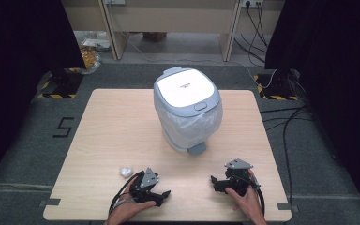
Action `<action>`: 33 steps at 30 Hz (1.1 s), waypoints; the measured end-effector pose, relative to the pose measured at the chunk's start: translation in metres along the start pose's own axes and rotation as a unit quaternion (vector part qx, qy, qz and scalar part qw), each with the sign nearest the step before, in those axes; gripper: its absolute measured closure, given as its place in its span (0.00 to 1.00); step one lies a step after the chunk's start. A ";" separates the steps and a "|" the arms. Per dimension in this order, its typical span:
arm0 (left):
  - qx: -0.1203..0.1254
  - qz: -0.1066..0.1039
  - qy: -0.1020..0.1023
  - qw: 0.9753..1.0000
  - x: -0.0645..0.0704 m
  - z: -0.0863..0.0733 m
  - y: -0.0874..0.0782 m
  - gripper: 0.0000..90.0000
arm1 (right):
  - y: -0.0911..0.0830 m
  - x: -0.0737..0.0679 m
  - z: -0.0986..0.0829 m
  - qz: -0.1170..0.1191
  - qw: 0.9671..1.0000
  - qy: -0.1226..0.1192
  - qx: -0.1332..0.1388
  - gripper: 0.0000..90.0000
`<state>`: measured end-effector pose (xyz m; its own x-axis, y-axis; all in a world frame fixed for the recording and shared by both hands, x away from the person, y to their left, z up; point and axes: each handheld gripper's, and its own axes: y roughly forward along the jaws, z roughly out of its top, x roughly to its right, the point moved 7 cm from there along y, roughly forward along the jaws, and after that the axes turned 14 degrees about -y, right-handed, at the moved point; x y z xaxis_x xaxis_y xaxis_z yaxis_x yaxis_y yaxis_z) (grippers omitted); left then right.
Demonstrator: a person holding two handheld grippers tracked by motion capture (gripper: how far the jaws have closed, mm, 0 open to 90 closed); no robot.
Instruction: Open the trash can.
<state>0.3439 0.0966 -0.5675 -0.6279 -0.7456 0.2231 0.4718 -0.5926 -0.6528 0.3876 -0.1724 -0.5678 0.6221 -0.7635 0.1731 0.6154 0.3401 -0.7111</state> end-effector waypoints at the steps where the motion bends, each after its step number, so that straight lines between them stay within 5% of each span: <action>1: 0.001 0.003 -0.002 1.000 -0.002 0.001 0.000 0.23 | 0.000 0.000 0.000 0.000 1.000 0.000 0.000 0.04; 3: 0.001 0.005 0.002 1.000 -0.005 0.003 -0.001 0.22 | -0.001 0.001 0.000 -0.004 1.000 0.002 0.002 0.08; 5: -0.002 0.000 0.004 1.000 -0.006 0.007 -0.003 0.22 | -0.002 0.004 0.001 -0.009 1.000 0.005 0.009 0.22; 11: 0.026 -0.002 0.003 1.000 -0.015 0.038 -0.016 0.22 | -0.004 0.018 0.010 -0.030 0.999 0.026 0.033 0.19; 18: 0.047 0.019 -0.007 0.999 -0.050 0.081 -0.023 0.20 | -0.003 0.050 0.037 -0.051 0.997 0.021 0.046 0.19; 22: 0.080 0.062 -0.018 0.995 -0.078 0.108 -0.026 0.22 | 0.003 0.067 0.050 -0.060 0.997 0.028 0.049 0.19; 26: 0.114 0.089 -0.056 0.988 -0.104 0.131 -0.022 0.23 | 0.014 0.085 0.064 -0.075 0.995 0.029 0.051 0.20; 33: 0.115 0.126 -0.081 0.982 -0.133 0.152 0.002 0.24 | 0.045 0.105 0.081 -0.073 0.994 0.061 0.048 0.21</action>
<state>0.5227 0.1483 -0.4886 -0.3757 -0.9048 0.2006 0.7388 -0.4231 -0.5246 0.5200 -0.1930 -0.5268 0.4632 -0.8676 0.1810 0.7414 0.2675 -0.6154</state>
